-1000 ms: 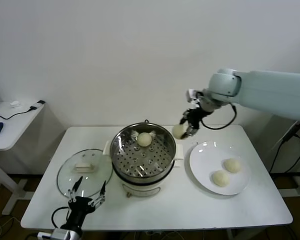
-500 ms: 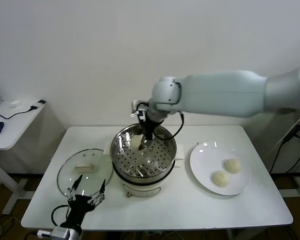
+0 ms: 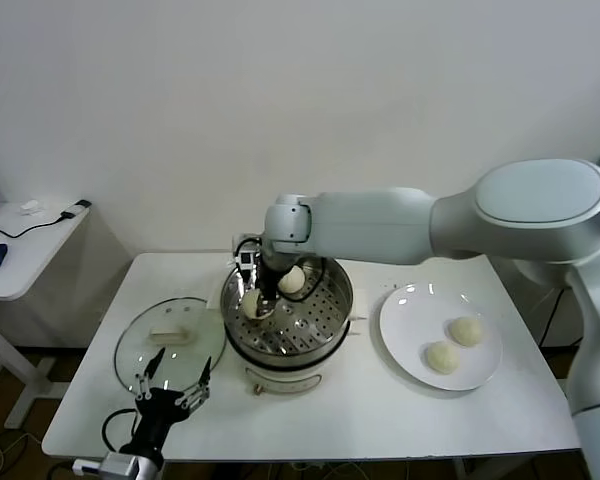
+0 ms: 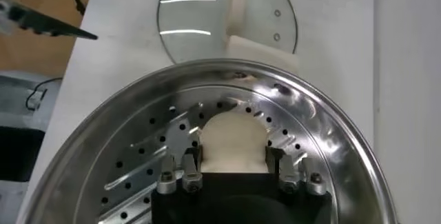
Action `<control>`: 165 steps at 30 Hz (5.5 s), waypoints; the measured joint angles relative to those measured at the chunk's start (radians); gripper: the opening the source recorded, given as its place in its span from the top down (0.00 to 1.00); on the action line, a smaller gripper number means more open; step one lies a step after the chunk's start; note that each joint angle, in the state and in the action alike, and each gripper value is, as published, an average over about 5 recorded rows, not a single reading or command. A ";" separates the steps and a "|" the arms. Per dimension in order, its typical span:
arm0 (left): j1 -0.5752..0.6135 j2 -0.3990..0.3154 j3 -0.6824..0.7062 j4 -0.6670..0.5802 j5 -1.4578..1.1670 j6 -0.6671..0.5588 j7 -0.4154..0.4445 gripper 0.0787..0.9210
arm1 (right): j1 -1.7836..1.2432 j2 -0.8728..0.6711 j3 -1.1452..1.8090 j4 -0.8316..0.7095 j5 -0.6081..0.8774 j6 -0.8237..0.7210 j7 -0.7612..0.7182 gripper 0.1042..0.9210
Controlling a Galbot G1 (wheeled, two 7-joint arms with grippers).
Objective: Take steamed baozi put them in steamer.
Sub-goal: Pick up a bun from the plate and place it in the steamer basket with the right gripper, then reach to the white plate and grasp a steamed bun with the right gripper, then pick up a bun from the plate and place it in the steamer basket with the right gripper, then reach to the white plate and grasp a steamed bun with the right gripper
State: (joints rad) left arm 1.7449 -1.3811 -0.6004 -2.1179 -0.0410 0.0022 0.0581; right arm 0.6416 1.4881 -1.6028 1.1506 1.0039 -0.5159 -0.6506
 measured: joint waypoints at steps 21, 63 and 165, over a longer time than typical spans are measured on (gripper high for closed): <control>0.011 0.000 0.005 -0.020 0.006 0.000 -0.001 0.12 | 0.298 -0.331 -0.148 0.194 -0.083 0.194 -0.221 0.12; -0.009 -0.023 -0.006 0.014 0.019 0.018 0.001 0.12 | -0.274 -0.810 0.092 0.106 -0.604 0.215 -0.221 0.12; 0.053 -0.041 -0.014 -0.083 0.012 0.037 -0.008 0.12 | 0.303 -0.469 -0.168 0.054 -0.494 0.736 -0.460 0.12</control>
State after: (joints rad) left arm 1.7984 -1.4225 -0.6146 -2.2005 -0.0285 0.0393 0.0502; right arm 0.9449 1.0193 -1.7711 1.2050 0.5102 0.2198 -1.1103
